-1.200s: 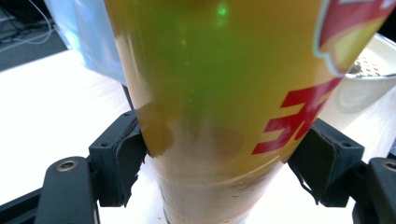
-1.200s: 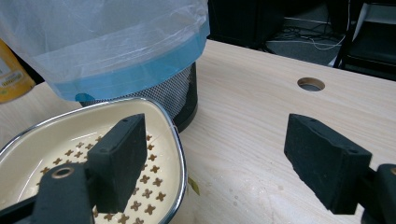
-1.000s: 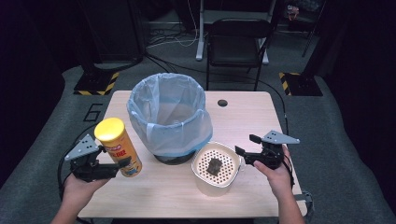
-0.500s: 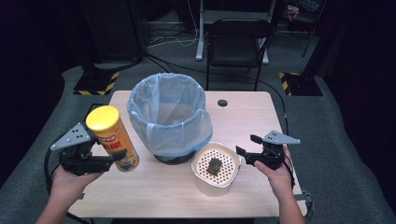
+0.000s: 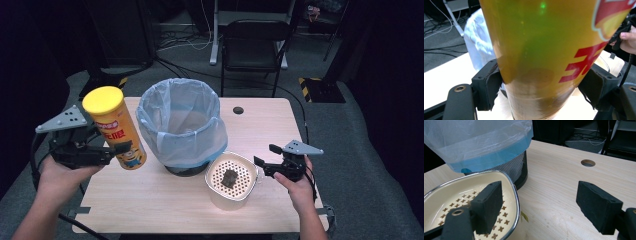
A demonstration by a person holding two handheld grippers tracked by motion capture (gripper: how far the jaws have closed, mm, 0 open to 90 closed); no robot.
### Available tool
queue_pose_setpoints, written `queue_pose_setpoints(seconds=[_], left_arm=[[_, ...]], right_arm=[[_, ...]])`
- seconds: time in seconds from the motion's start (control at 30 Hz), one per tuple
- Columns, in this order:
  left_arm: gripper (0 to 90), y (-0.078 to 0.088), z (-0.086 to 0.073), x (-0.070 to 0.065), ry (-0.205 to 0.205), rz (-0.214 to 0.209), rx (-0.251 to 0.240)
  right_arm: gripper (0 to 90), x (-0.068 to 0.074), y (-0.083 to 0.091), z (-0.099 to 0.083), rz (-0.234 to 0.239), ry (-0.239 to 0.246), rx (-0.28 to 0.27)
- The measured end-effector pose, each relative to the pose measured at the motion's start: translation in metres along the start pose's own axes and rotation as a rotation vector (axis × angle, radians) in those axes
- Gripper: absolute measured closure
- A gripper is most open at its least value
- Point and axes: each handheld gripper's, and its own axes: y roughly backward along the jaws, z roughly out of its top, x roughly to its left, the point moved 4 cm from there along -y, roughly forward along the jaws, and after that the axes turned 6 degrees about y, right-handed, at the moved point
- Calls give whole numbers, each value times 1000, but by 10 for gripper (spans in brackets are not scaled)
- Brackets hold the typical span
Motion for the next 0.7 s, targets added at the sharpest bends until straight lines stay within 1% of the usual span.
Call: queue_pose_setpoints(seconds=[0.07, 0.1, 0.13, 0.17, 0.2, 0.33, 0.4, 0.47, 0.53, 0.57, 0.6, 0.63, 0.67, 0.7], left_arm=[[240, 1, 8, -3, -8, 1, 0], [240, 1, 8, -3, -8, 1, 0], [239, 1, 15, -5, -12, 2, 3], [240, 1, 15, -5, -12, 2, 3], [240, 0, 21, -6, -17, 0, -1], [240, -2, 33, -8, -17, -20, -11], [240, -3, 40, -9, -19, -19, -10], [239, -3, 49, -11, -27, -20, -3], [240, -4, 57, -12, -29, -30, -7], [239, -4, 57, -12, -29, -30, -7], [240, -7, 66, -12, -33, -28, -13], [240, -7, 66, -12, -33, -28, -13], [239, -11, 74, -13, -40, -31, -20], [240, -14, 77, -14, -35, -39, -23]], right_arm=[[210, 0, 0, 0, 0, -2, 0], [210, 0, 0, 0, 0, -2, 0], [210, 1, 0, 0, 1, 3, 4], [210, 1, 0, 0, 1, 3, 4], [210, 1, -1, -1, 2, 4, 5], [210, 2, -2, -1, 1, 5, 6], [210, 2, -2, -1, 0, 1, 9], [210, 2, -3, -2, 3, 7, 11], [210, 1, -4, -3, 0, 4, 13], [210, 1, -4, -3, 0, 4, 13], [210, 1, -4, -4, 0, 4, 15], [210, 1, -4, -4, 0, 4, 15], [210, 1, -4, -4, -2, -7, 17], [210, 0, -4, -5, -4, -3, 17]])
